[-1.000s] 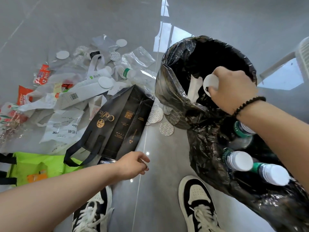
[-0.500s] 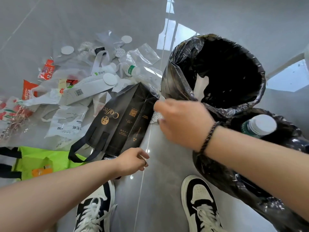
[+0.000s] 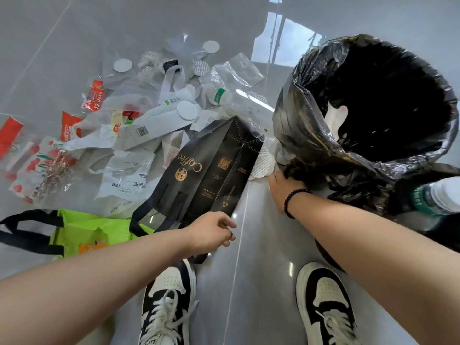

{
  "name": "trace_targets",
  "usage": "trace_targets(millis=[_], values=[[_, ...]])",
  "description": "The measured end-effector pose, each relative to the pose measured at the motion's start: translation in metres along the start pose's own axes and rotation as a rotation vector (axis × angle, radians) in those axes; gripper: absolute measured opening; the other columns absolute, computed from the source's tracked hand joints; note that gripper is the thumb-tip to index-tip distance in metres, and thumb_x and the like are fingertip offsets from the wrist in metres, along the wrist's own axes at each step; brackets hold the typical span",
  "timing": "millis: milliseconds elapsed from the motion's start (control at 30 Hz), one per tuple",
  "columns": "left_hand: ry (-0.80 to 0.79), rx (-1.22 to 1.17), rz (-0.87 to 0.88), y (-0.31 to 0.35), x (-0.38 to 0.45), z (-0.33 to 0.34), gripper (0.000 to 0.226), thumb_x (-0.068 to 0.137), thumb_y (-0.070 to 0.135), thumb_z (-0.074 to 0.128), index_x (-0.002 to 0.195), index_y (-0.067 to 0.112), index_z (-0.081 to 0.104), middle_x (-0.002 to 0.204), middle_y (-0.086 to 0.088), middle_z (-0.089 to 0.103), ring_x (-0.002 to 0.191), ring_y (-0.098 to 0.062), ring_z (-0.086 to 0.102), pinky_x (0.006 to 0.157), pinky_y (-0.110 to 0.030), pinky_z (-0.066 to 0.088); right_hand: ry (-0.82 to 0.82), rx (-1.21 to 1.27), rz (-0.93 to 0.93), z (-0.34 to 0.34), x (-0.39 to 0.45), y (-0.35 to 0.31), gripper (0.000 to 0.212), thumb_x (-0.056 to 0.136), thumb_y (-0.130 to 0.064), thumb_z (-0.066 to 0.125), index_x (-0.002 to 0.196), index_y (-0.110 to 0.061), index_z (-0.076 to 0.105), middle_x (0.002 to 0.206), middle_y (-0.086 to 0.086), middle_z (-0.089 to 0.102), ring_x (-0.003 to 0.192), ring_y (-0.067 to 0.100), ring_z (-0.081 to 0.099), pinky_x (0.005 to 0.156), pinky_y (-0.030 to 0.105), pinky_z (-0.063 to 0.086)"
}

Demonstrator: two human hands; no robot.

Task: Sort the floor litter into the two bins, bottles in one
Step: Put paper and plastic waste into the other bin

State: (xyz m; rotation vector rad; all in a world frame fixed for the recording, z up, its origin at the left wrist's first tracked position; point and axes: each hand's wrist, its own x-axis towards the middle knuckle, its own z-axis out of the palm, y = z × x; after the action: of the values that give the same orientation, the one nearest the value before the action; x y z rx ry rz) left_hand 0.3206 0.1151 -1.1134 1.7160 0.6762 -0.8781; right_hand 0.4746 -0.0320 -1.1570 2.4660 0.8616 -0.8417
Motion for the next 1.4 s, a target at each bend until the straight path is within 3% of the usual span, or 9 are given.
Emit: trace_targets(millis=[167, 333, 533, 733, 833, 933, 1067, 1233, 1400], values=[[0.01, -0.02, -0.002, -0.004, -0.002, -0.01, 0.03, 0.094, 0.005, 0.05, 0.121, 0.014, 0.058, 0.109, -0.004, 0.069, 0.09, -0.009, 0.067, 0.061, -0.013, 0.044, -0.04, 0.018, -0.017, 0.006, 0.004, -0.004, 0.068, 0.081, -0.015, 0.069, 0.135, -0.007, 0.03, 0.136, 0.012, 0.03, 0.115, 0.034, 0.051, 0.085, 0.04, 0.048], [0.022, -0.03, -0.014, -0.01, -0.002, -0.014, 0.027, 0.094, 0.008, 0.052, 0.119, 0.017, 0.059, 0.107, -0.003, 0.07, 0.088, -0.009, 0.067, 0.06, -0.013, 0.044, 0.001, 0.019, 0.023, 0.011, 0.004, -0.012, 0.056, 0.084, -0.012, 0.061, 0.133, -0.009, 0.033, 0.133, 0.014, 0.032, 0.119, 0.032, 0.047, 0.092, 0.038, 0.047], [0.022, -0.058, -0.015, -0.013, -0.003, -0.012, 0.028, 0.093, 0.008, 0.052, 0.119, 0.017, 0.058, 0.108, -0.002, 0.07, 0.089, -0.009, 0.068, 0.062, -0.014, 0.044, -0.009, 0.081, -0.056, -0.001, 0.0, -0.007, 0.031, 0.09, -0.024, 0.06, 0.118, -0.014, 0.052, 0.123, 0.009, 0.056, 0.11, 0.027, 0.058, 0.078, 0.033, 0.047], [0.025, -0.166, 0.012, 0.0, -0.008, -0.004, 0.027, 0.094, 0.01, 0.052, 0.12, 0.016, 0.056, 0.106, -0.002, 0.07, 0.094, -0.012, 0.068, 0.072, -0.023, 0.05, 0.181, 0.584, -0.118, -0.024, -0.033, -0.019, 0.022, 0.088, -0.03, 0.062, 0.104, -0.016, 0.06, 0.102, 0.003, 0.064, 0.095, 0.023, 0.061, 0.082, 0.038, 0.053], [0.015, -0.452, 0.084, 0.012, -0.015, -0.006, 0.026, 0.091, 0.019, 0.063, 0.116, 0.018, 0.054, 0.111, -0.005, 0.07, 0.097, -0.017, 0.07, 0.08, -0.032, 0.054, 0.319, 0.833, -0.224, -0.042, -0.072, -0.021, 0.013, 0.081, -0.025, 0.067, 0.08, -0.017, 0.057, 0.076, -0.004, 0.063, 0.072, 0.014, 0.061, 0.067, 0.036, 0.054], [0.014, -0.713, 0.19, 0.029, -0.031, -0.01, 0.036, 0.074, 0.031, 0.072, 0.098, 0.012, 0.054, 0.12, -0.015, 0.066, 0.104, -0.022, 0.069, 0.087, -0.042, 0.055, 0.488, 0.969, -0.268, -0.051, -0.112, -0.019, 0.019, 0.075, -0.017, 0.069, 0.067, -0.015, 0.051, 0.063, -0.006, 0.055, 0.058, 0.008, 0.051, 0.054, 0.023, 0.043], [-0.078, -0.749, 0.289, 0.049, -0.052, 0.0, 0.037, 0.069, 0.033, 0.08, 0.081, 0.014, 0.05, 0.123, -0.022, 0.063, 0.108, -0.025, 0.067, 0.092, -0.045, 0.053, 0.628, 1.106, -0.244, -0.049, -0.146, -0.008, 0.019, 0.073, -0.018, 0.066, 0.067, -0.017, 0.048, 0.071, -0.002, 0.057, 0.059, 0.012, 0.055, 0.055, 0.026, 0.046], [-0.08, -0.691, 0.348, 0.061, -0.059, 0.02, 0.036, 0.064, 0.036, 0.082, 0.081, 0.015, 0.058, 0.096, -0.017, 0.066, 0.096, -0.029, 0.063, 0.097, -0.046, 0.048, 0.664, 1.038, -0.276, -0.042, -0.166, -0.004, 0.02, 0.069, -0.014, 0.074, 0.079, -0.013, 0.056, 0.077, -0.009, 0.052, 0.069, 0.009, 0.056, 0.059, 0.016, 0.045], [-0.116, -0.743, 0.309, 0.057, -0.061, 0.021, 0.034, 0.069, 0.035, 0.076, 0.087, 0.013, 0.057, 0.107, -0.017, 0.072, 0.098, -0.03, 0.071, 0.074, -0.035, 0.055, 0.568, 1.006, -0.319, -0.044, -0.174, 0.003, 0.037, 0.062, -0.033, 0.083, 0.088, -0.021, 0.06, 0.093, -0.012, 0.055, 0.079, 0.007, 0.058, 0.067, 0.01, 0.042]])
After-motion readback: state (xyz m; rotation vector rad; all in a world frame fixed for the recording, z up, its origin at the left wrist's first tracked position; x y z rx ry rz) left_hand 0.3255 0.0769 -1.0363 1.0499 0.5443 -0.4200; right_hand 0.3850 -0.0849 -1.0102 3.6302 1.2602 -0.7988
